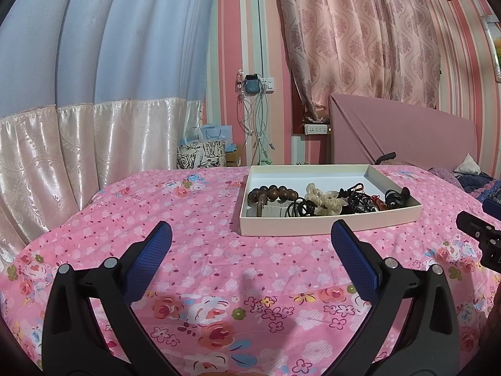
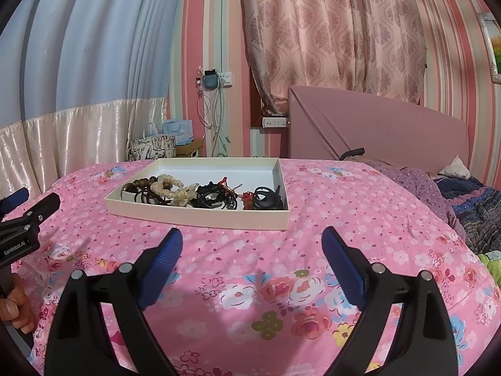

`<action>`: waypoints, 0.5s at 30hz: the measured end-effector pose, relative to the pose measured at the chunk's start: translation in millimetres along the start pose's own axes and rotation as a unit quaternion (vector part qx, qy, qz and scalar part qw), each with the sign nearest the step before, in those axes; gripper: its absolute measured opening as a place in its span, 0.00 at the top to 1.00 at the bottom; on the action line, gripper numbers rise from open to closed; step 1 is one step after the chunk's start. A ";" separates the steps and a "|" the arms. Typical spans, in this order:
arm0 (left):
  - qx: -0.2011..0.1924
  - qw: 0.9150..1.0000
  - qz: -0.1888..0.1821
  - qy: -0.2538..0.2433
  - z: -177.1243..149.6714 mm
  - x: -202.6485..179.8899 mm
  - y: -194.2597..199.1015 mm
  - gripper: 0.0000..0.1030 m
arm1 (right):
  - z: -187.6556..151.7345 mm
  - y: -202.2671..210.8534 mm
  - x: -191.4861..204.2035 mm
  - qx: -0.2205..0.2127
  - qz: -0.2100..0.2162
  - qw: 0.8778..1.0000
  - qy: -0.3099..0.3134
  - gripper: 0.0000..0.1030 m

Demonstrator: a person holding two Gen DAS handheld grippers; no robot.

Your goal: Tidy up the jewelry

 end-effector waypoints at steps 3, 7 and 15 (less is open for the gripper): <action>0.001 1.000 0.000 0.000 -0.1 -0.2 0.1 0.03 | 0.0 -1.5 -2.3 0.004 -0.001 1.000 0.002 0.12; -0.001 1.000 -0.001 0.002 0.3 0.9 0.2 0.03 | 0.3 -1.0 -3.6 0.001 -0.002 1.000 0.002 0.12; -0.003 1.000 -0.004 0.007 -0.1 3.0 0.4 0.03 | -0.2 -0.8 -2.1 0.002 -0.002 1.000 0.004 0.12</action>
Point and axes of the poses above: each gripper's, at about its wrist camera, not at the fingertips, and y roughly against the way its jaws point, x to its left, z to its top, the point moved 5 cm from there along -y, roughly the way its jaws point, and after that the axes turned 10 degrees about z, right-handed, at the moved point
